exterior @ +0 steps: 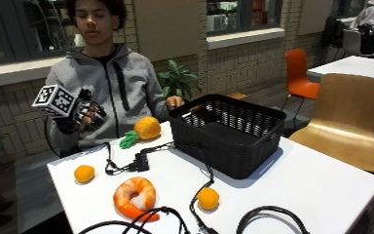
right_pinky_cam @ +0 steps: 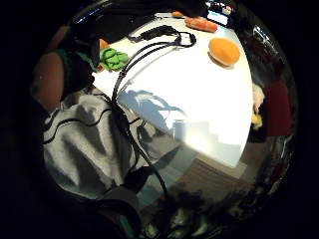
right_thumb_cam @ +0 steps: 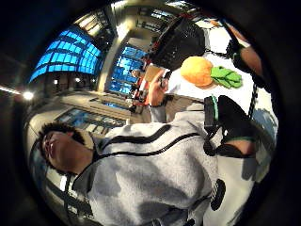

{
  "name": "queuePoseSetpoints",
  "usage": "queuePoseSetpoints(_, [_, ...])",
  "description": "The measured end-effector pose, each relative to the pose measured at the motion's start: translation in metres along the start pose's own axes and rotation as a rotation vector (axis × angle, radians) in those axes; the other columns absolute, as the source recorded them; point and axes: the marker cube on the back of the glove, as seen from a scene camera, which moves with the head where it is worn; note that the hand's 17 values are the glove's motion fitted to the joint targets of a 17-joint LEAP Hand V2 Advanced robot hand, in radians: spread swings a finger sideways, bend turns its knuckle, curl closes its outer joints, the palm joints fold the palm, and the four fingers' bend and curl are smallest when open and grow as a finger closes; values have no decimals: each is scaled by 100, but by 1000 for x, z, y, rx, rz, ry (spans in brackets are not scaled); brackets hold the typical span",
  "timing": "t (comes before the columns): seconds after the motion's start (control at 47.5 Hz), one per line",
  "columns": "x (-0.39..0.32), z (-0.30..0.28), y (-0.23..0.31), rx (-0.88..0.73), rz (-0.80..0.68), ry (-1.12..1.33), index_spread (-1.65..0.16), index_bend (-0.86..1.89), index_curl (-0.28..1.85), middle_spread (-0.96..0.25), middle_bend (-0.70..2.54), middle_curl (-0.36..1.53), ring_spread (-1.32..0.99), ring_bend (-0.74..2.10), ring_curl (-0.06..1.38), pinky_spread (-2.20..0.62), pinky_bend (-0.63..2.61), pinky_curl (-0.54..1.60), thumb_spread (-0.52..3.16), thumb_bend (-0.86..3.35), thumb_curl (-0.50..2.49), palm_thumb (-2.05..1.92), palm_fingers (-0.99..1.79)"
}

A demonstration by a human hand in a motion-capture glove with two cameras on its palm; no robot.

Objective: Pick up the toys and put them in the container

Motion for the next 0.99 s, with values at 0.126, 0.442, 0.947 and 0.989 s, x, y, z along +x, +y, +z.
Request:
queuePoseSetpoints(0.126, [-4, 3, -5, -5, -15, -2, -6, 17, 9, 2, 38, 11, -8, 41, 14, -8, 51, 17, 87, 30, 4, 29, 72])
queuePoseSetpoints(0.442, [-5, 12, -14, -22, -23, 3, -10, 18, 16, 3, 47, 19, -15, 48, 18, -11, 56, 26, 155, 47, 15, 29, 64])
queuePoseSetpoints(0.947, [-29, 41, -65, -79, -123, 175, -14, 18, 26, 2, 51, 28, -18, 56, 22, -11, 64, 33, 156, 50, 24, 21, 50])
queuePoseSetpoints(0.989, [-32, 44, -73, -93, -129, 208, -15, 18, 26, 2, 50, 28, -18, 55, 22, -12, 66, 34, 155, 49, 24, 20, 47])
